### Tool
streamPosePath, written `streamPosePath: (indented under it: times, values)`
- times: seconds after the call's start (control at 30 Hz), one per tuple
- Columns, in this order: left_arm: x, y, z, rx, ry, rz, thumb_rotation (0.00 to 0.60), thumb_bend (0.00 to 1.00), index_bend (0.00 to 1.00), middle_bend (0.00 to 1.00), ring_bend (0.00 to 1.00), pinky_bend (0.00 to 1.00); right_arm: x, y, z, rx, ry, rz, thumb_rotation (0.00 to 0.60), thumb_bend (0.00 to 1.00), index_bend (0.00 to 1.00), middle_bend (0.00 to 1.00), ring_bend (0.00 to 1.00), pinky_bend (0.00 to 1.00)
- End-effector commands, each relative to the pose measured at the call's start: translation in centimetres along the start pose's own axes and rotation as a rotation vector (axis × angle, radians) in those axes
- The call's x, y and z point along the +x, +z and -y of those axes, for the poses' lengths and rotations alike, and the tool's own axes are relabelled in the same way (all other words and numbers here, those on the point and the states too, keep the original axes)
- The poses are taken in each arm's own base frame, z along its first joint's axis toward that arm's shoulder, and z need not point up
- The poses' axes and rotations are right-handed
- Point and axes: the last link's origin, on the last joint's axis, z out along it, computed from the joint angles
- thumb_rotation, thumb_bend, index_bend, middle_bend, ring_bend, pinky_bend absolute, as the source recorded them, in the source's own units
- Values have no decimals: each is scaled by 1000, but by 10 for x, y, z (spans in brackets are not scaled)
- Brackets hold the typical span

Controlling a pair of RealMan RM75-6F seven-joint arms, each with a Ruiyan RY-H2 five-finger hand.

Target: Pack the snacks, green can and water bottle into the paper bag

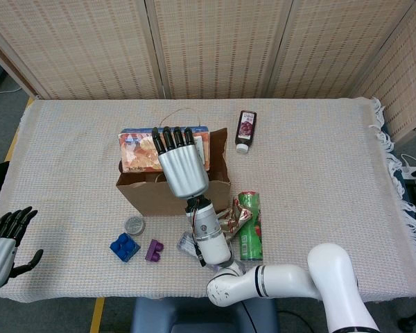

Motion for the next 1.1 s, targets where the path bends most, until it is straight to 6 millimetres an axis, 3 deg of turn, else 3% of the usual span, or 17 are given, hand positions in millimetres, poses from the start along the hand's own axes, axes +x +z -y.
streamPosePath:
  times: [0.03, 0.07, 0.13, 0.3, 0.7, 0.9, 1.1]
  values:
    - [0, 0, 0, 1, 1, 0, 600, 346, 55, 0, 0, 0, -8, -7, 2, 31, -70, 41, 600, 267, 203, 435, 331, 707]
    - [0, 0, 0, 1, 1, 0, 600, 346, 55, 0, 0, 0, -9, -9, 1, 41, -87, 57, 600, 265, 108, 348, 259, 657]
    - [0, -1, 0, 1, 1, -1, 600, 346, 55, 0, 0, 0, -11, -12, -2, 49, -116, 83, 600, 228, 14, 209, 138, 529]
    - [0, -1, 0, 3, 3, -2, 600, 345, 55, 0, 0, 0, -11, -15, -10, 48, -124, 104, 600, 137, 0, 75, 18, 379]
    - [0, -1, 0, 9, 12, -4, 600, 346, 55, 0, 0, 0, -1, -20, -44, 11, -104, 103, 600, 33, 0, 17, 0, 244]
    - [-1, -1, 0, 12, 17, -5, 600, 348, 54, 0, 0, 0, 6, -20, -48, 5, -84, 103, 600, 0, 0, 0, 0, 179]
    - [-1, -2, 0, 14, 18, -6, 600, 347, 55, 0, 0, 0, 13, -22, -51, -1, -79, 85, 600, 0, 0, 0, 0, 177]
